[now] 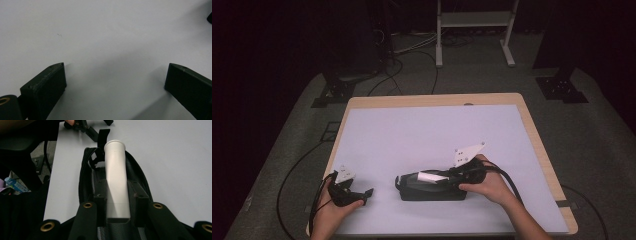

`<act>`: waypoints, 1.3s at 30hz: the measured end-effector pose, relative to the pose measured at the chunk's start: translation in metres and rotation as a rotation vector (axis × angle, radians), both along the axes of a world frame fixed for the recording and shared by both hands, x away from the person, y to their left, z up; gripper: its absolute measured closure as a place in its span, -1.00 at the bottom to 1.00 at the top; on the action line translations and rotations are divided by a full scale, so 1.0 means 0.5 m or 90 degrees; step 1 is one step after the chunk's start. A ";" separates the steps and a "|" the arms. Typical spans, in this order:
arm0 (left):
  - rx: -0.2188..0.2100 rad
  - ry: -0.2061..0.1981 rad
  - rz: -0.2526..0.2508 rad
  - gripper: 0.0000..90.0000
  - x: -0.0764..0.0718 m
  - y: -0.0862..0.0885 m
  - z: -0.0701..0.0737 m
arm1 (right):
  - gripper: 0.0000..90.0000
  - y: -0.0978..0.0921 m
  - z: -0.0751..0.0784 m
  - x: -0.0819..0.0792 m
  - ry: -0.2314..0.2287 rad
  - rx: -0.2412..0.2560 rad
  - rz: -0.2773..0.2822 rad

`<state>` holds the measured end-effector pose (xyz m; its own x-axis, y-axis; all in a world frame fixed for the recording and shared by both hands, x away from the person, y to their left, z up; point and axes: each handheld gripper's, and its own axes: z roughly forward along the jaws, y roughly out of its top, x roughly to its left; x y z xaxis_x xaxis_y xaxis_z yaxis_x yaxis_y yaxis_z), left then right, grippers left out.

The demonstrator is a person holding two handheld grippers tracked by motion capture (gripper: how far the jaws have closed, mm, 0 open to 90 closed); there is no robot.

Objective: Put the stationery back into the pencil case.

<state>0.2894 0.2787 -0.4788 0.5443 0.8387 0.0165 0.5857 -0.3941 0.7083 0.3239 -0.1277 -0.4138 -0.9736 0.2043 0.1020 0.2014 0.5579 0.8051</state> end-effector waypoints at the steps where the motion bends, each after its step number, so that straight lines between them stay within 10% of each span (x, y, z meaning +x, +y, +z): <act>1: 0.000 0.000 0.000 -0.94 0.000 0.000 0.000 | 0.56 0.002 -0.002 0.001 0.000 -0.002 0.003; 28: 0.000 0.000 0.000 -0.94 0.000 0.000 0.000 | 0.53 0.020 -0.015 0.001 -0.011 -0.006 0.004; 39: -0.001 0.001 0.000 -0.94 0.001 0.000 0.000 | 0.38 -0.017 0.008 -0.003 -0.014 0.007 -0.046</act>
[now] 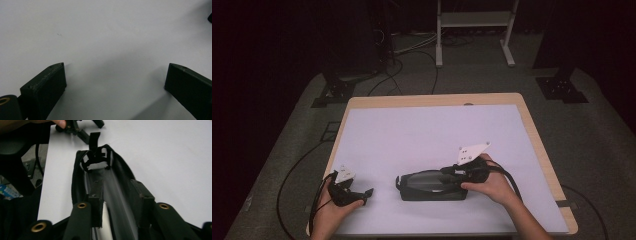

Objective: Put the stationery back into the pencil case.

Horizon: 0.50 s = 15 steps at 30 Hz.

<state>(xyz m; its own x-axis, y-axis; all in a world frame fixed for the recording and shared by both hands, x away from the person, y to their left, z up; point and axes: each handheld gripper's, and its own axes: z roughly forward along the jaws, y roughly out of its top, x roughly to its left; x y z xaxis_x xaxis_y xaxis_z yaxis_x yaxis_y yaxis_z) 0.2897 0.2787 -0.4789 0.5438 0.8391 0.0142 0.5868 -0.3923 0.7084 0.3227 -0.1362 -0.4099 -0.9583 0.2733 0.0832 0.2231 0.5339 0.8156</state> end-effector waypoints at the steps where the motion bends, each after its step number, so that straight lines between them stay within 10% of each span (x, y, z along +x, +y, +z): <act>1: 0.000 0.001 0.000 -0.94 0.000 0.000 0.000 | 0.36 -0.004 0.001 0.000 -0.002 0.002 -0.006; 15: 0.001 -0.001 0.000 -0.94 0.000 0.000 0.000 | -0.25 -0.065 0.005 0.016 -0.004 -0.010 -0.129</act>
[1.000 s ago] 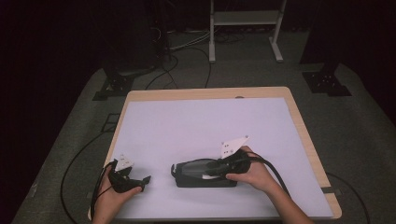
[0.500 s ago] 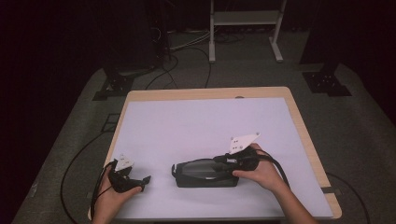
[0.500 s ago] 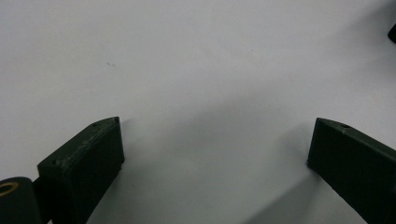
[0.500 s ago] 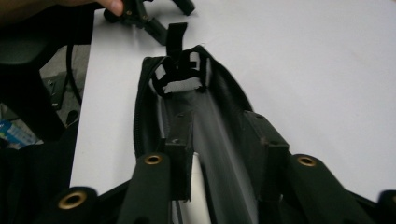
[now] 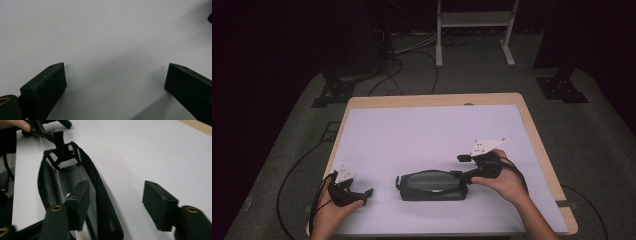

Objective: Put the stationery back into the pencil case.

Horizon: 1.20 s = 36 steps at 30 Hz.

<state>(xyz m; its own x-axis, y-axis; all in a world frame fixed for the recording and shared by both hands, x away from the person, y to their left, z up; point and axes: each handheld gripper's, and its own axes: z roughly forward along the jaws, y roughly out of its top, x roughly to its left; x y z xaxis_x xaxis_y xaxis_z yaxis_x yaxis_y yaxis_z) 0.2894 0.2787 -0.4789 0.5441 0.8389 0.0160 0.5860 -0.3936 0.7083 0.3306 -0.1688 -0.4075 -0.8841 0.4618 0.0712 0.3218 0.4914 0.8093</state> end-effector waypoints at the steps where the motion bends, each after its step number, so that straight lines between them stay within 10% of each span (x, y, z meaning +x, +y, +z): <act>1: 0.000 0.000 0.000 -0.94 0.000 0.000 0.000 | -0.29 -0.002 -0.003 0.001 0.001 -0.003 -0.007; 36: 0.001 -0.002 0.000 -0.94 -0.001 0.000 0.000 | -0.53 -0.185 -0.072 -0.042 0.035 -0.019 -0.191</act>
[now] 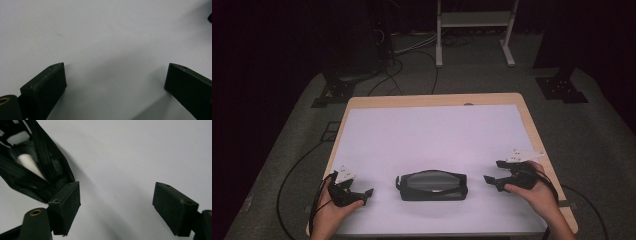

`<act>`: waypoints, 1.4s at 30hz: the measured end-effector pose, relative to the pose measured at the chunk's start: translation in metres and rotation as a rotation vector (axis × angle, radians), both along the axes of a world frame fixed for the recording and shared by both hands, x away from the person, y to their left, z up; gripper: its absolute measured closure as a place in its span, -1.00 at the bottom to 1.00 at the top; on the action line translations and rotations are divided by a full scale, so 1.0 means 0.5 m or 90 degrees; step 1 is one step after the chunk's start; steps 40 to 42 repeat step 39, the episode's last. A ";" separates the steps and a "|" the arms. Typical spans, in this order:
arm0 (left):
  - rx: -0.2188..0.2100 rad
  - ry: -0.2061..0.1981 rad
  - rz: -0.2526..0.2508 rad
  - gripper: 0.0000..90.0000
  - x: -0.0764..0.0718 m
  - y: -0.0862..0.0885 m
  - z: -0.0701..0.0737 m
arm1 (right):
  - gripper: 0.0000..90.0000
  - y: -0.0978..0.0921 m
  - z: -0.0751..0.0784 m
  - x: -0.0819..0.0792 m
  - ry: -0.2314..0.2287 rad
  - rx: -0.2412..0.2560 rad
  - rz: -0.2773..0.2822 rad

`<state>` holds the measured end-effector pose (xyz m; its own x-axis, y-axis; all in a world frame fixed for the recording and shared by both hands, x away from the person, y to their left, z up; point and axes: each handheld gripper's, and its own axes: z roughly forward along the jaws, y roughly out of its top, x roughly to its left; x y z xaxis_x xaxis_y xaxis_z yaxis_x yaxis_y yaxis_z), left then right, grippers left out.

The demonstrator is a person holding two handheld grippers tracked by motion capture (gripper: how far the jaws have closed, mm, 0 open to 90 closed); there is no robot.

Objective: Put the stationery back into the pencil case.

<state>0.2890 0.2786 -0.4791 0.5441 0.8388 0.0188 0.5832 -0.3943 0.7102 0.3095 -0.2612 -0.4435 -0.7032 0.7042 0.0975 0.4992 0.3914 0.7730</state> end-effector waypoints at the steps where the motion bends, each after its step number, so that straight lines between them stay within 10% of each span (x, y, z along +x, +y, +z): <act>1: 0.000 0.000 0.000 -0.94 0.000 0.000 0.000 | -0.53 -0.004 -0.003 -0.002 0.003 -0.002 -0.005; 23: 0.000 0.000 0.000 -0.94 0.000 0.000 0.000 | -0.65 -0.061 -0.068 -0.042 0.024 -0.090 -0.076; 42: 0.002 0.000 0.002 -0.94 -0.002 -0.001 0.001 | -0.65 -0.068 -0.081 -0.058 -0.006 -0.069 -0.093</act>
